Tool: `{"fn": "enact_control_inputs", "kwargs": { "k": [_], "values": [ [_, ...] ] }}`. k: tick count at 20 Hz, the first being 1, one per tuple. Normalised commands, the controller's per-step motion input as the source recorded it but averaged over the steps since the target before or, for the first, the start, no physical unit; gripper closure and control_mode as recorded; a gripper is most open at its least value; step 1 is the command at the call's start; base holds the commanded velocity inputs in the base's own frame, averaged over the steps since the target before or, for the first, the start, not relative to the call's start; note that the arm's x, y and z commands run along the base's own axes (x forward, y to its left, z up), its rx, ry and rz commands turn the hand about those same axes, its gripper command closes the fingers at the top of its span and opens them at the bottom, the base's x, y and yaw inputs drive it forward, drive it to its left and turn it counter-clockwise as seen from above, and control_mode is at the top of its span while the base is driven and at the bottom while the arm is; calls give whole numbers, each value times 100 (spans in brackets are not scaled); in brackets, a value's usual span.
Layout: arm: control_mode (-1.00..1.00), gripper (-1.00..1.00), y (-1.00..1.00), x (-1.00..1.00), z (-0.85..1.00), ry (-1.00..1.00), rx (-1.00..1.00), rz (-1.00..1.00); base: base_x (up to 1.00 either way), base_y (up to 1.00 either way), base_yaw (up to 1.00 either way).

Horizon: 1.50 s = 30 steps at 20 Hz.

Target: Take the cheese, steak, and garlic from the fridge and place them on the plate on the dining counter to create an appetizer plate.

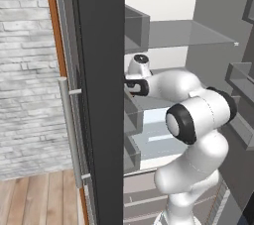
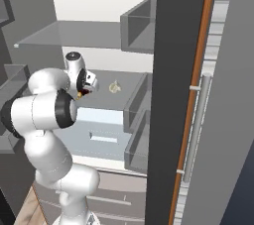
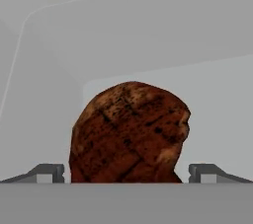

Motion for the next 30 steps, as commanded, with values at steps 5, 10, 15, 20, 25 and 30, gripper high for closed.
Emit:
{"fn": "enact_control_inputs", "kwargs": {
  "k": [5, 10, 15, 20, 25, 30],
  "values": [
    [-100, 100, 19, 38, -32, 1, 0, 0, 0, 0, 0],
    [-100, 100, 7, 14, -20, 1, 0, -3, 0, 0, 0],
    [-100, 100, -8, -65, -7, -3, 0, -5, 0, 0, 0],
    [-100, 100, -23, -99, 0, -6, 0, -3, 0, 0, 0],
    [-100, 100, -45, -100, 51, -1, 0, 0, 0, 0, 0],
    [-100, 100, -64, -100, 96, 0, 1, 0, 0, 0, 0]
  ]
}}
